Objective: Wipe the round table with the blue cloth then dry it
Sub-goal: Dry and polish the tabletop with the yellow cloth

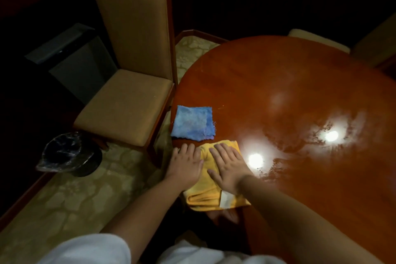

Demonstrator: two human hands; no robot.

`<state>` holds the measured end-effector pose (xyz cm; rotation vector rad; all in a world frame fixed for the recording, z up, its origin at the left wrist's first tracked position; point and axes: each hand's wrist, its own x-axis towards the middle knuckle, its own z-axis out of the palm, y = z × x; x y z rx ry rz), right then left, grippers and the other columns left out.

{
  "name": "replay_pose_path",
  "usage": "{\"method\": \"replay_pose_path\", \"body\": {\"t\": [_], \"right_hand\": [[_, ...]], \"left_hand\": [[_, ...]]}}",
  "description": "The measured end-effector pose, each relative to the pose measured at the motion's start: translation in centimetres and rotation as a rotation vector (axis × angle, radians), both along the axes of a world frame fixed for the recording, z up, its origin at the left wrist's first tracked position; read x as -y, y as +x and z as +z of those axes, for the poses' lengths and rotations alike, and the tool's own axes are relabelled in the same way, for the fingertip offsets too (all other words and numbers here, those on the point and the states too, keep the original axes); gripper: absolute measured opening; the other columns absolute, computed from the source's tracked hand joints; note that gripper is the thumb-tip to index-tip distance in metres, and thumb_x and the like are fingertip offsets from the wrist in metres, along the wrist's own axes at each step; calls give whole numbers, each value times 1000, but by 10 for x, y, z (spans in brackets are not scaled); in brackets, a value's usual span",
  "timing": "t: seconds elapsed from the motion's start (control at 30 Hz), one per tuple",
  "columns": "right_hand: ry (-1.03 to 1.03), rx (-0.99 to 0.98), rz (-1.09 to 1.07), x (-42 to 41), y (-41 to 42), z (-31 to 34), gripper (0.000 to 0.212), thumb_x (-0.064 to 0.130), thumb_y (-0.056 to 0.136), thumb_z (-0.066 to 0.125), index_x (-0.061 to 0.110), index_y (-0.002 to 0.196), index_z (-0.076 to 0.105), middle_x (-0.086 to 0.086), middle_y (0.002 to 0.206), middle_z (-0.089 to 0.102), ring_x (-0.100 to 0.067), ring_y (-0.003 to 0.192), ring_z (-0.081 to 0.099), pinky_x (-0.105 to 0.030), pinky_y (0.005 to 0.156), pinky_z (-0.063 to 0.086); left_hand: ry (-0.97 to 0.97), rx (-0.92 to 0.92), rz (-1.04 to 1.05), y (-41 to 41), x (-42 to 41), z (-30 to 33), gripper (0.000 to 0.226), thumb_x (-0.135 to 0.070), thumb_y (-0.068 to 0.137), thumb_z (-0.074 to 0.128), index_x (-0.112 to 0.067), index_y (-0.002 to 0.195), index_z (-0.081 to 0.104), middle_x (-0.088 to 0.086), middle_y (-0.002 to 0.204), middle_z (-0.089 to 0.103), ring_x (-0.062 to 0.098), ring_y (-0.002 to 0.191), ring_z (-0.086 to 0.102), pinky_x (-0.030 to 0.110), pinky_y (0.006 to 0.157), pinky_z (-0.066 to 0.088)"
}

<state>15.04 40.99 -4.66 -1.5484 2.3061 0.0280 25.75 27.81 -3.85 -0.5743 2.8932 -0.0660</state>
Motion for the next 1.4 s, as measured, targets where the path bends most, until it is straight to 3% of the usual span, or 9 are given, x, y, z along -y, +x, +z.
{"method": "replay_pose_path", "body": {"t": [0.17, 0.4, 0.63, 0.83, 0.97, 1.03, 1.1, 1.2, 1.4], "right_hand": [[-72, -23, -70, 21, -11, -5, 102, 67, 82, -20, 8, 148, 30, -14, 153, 30, -30, 144, 20, -36, 111, 0], [12, 3, -83, -2, 11, 2, 105, 71, 65, -22, 16, 153, -5, -5, 160, -10, -20, 146, -15, -35, 115, -13], [-30, -13, -154, 11, 4, -8, 117, 74, 59, -35, 17, 153, 2, -5, 161, 0, -21, 147, -8, -34, 113, -12], [11, 14, -157, -6, 19, 0, 105, 72, 66, -23, 18, 153, -1, -2, 160, -8, -19, 146, -13, -33, 112, -14], [16, -29, -165, -18, 23, -9, 80, 62, 96, 3, 12, 137, 51, -9, 142, 49, -22, 135, 36, -37, 106, 19], [18, -14, -168, -13, 17, -10, 76, 59, 97, 7, 12, 130, 58, -8, 133, 58, -25, 126, 51, -38, 102, 25], [-7, 9, -173, -6, 10, 0, 89, 65, 91, -6, 12, 141, 45, -10, 146, 44, -28, 136, 39, -37, 113, 17], [15, 26, -142, -8, 7, 6, 107, 70, 65, -22, 18, 153, 7, -4, 161, 2, -21, 147, -4, -36, 116, -6], [3, 52, -123, -43, 24, 8, 118, 75, 52, -32, 21, 153, -4, -2, 160, -9, -19, 146, -14, -35, 115, -11]], "left_hand": [[-2, 9, -34, -15, 20, 2, 40, -39, 101, 22, -13, 127, 37, 8, 123, 42, 26, 111, 40, 41, 92, 31], [-9, 2, -112, 1, 15, -2, 53, -40, 95, 14, -11, 121, 50, 8, 113, 52, 27, 102, 47, 42, 84, 38], [-7, -50, -179, -9, 28, 1, 42, -40, 97, 28, -13, 118, 51, 6, 110, 53, 25, 99, 49, 39, 80, 37], [-15, -77, -206, 2, 16, -1, 41, -41, 91, 31, -13, 103, 59, 5, 94, 56, 25, 85, 53, 38, 69, 41], [-7, -58, -185, 6, 7, -3, 40, -40, 86, 32, -14, 90, 62, 4, 81, 55, 23, 71, 51, 38, 58, 42], [-16, -50, -193, 0, 11, -3, 40, -40, 87, 28, -15, 90, 60, 4, 83, 55, 23, 73, 51, 39, 60, 42], [-25, -16, -182, -7, 11, 1, 41, -40, 91, 24, -15, 100, 55, 5, 94, 55, 24, 85, 51, 39, 69, 41], [-16, 20, -144, -9, 6, 8, 37, -40, 97, 26, -15, 115, 47, 6, 111, 50, 25, 102, 47, 39, 82, 36], [20, 75, -207, 6, -21, 15, 47, -42, 90, 16, -16, 101, 55, 4, 96, 54, 24, 87, 52, 38, 72, 41]]}}
